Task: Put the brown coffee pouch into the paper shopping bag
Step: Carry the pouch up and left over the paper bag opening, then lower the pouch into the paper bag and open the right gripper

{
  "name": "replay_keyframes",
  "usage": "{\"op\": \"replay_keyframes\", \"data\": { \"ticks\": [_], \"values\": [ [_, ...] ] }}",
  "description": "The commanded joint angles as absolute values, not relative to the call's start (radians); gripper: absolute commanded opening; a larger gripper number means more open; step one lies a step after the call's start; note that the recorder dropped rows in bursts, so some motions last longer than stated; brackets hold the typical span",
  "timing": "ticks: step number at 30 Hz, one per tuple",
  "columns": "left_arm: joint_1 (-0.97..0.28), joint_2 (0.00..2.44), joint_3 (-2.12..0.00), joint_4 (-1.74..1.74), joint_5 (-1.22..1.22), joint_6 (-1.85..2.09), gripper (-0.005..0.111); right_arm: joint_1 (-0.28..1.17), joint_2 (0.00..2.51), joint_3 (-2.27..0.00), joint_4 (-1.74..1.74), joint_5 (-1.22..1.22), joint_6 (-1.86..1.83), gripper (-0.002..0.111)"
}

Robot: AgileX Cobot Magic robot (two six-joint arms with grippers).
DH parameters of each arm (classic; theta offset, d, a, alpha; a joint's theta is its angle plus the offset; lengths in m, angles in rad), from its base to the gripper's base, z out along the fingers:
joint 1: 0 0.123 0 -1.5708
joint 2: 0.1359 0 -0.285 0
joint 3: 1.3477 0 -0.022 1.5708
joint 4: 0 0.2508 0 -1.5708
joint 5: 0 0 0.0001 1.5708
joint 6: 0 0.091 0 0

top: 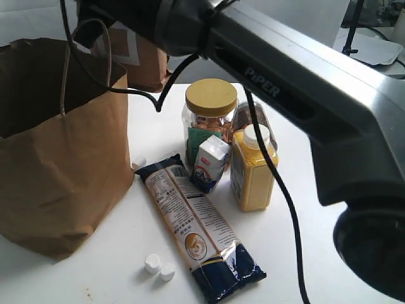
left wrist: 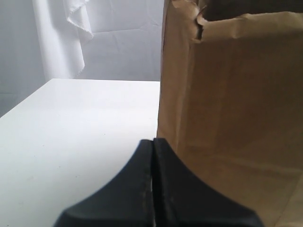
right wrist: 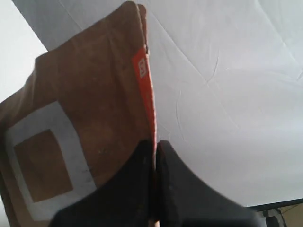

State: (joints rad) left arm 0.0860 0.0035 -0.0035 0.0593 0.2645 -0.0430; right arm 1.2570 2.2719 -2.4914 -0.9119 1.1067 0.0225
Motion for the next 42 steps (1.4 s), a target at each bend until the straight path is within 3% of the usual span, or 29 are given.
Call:
{"op": "replay_keyframes", "data": {
  "ticks": [1,25,42],
  "values": [
    [0.089,0.0,0.0,0.064,0.265,-0.046,0.0,1.3,2.236,-2.492,-1.04,1.087,0.045,0.0],
    [0.089,0.0,0.0,0.064,0.265,-0.046,0.0,1.419,2.12,-2.492,-1.024,1.013,0.021,0.0],
    [0.089,0.0,0.0,0.064,0.265,-0.046,0.0,1.418,2.122,-2.49,-0.716,0.986,-0.023,0.002]
  ]
}}
